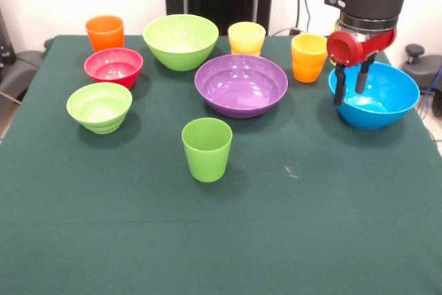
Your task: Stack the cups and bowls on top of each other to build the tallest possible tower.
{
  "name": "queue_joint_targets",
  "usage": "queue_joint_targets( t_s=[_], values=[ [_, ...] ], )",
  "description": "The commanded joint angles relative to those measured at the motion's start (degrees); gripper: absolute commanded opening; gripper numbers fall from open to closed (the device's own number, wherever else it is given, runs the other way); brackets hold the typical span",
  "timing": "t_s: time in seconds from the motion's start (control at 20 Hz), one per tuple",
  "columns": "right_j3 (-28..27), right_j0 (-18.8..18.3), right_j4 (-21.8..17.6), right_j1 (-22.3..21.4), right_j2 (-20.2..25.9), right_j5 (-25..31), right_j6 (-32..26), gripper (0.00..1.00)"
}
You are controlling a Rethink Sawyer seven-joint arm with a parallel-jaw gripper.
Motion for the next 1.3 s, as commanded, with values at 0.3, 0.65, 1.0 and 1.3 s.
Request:
queue_joint_targets(
  t_s=[0.3,0.65,1.0,1.3],
  values=[
    [-0.23,-0.08,-5.89,5.59,0.61,4.78,2.64,1.00],
    [-1.71,0.65,-6.48,7.56,0.29,5.70,2.54,1.00],
    [-2.85,0.87,-5.83,8.44,0.26,6.45,2.79,1.00],
    [-3.40,0.77,-6.02,10.09,-0.21,5.54,2.91,1.00]
  ],
)
